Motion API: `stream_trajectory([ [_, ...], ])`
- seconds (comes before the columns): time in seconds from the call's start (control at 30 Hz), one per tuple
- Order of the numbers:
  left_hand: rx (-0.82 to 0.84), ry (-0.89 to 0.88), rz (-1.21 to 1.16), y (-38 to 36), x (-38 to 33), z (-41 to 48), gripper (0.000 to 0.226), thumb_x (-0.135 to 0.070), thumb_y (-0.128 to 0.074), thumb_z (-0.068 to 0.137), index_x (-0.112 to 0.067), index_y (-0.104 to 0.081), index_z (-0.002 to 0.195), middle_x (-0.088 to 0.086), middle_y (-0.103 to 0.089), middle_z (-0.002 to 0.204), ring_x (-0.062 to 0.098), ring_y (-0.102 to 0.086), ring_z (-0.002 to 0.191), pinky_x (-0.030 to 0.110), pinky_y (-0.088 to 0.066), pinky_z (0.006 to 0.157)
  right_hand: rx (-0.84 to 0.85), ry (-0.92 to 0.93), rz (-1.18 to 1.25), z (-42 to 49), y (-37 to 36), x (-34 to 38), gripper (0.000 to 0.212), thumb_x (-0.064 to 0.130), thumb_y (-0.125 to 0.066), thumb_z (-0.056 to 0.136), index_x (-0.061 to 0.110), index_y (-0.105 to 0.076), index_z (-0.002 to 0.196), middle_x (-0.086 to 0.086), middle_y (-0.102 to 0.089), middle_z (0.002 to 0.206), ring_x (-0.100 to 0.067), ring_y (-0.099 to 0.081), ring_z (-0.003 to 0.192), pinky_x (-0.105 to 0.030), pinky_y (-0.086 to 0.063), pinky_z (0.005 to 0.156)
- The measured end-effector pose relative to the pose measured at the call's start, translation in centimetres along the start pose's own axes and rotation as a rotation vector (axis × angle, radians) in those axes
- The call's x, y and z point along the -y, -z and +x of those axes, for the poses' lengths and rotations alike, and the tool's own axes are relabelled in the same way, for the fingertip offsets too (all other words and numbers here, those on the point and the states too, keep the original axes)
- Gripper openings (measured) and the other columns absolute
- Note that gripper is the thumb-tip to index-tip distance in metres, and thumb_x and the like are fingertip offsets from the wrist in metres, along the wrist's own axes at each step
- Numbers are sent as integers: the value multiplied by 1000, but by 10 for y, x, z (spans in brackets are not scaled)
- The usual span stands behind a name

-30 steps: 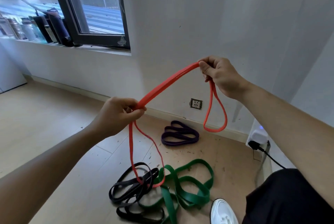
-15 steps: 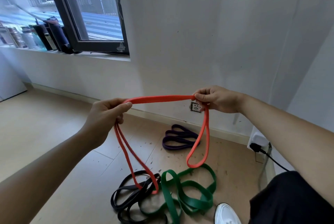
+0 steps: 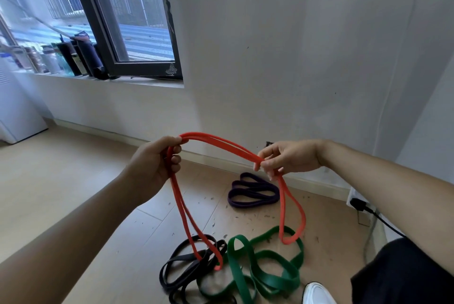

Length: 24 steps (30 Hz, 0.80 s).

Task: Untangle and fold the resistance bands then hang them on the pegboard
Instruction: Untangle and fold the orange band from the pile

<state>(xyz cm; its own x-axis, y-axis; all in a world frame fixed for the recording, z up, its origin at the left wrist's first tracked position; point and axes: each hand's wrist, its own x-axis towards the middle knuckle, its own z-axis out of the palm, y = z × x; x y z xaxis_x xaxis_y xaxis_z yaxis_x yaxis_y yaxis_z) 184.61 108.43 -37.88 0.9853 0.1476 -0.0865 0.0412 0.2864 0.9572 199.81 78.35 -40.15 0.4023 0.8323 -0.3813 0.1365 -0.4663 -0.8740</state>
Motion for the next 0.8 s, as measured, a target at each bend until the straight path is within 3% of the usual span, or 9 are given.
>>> stream_trajectory([
  [0.2,29,-10,58,2,3,-2,35,-20,-68,78,0,-68,107,-1,-50,69,9,-44,57,19,-41,52,-10,155,51,12,-26,24,20,14,-63,99,7,-69,117,-10,-65,93,-23,-65,89,-42,-55,96],
  [0.33,40,-36,106,6,4,-3,36,-19,-68,81,2,-69,109,0,-51,70,10,-46,59,19,-43,54,-41,225,109,17,-33,34,20,15,-60,100,6,-71,115,-7,-60,86,-18,-61,78,-33,-57,81],
  [0.5,-1,-78,230,25,-1,-7,19,-17,-67,86,0,-69,94,3,-55,70,13,-49,60,20,-46,57,-157,228,80,14,-25,28,23,14,-58,101,-3,-69,111,-2,-53,69,-13,-47,61,-25,-43,60],
  [0.6,17,-52,331,30,0,-10,28,-22,-70,81,1,-75,96,6,-64,73,15,-56,64,25,-48,64,-166,201,68,11,-22,25,23,16,-58,102,-2,-70,110,-2,-44,65,-14,-39,59,-25,-39,59],
  [0.8,99,14,463,31,1,-12,34,-26,-67,83,0,-74,104,12,-73,87,19,-64,75,30,-49,70,-193,169,7,7,-17,21,27,23,-59,101,1,-71,109,-3,-45,68,-13,-39,61,-25,-38,60],
])
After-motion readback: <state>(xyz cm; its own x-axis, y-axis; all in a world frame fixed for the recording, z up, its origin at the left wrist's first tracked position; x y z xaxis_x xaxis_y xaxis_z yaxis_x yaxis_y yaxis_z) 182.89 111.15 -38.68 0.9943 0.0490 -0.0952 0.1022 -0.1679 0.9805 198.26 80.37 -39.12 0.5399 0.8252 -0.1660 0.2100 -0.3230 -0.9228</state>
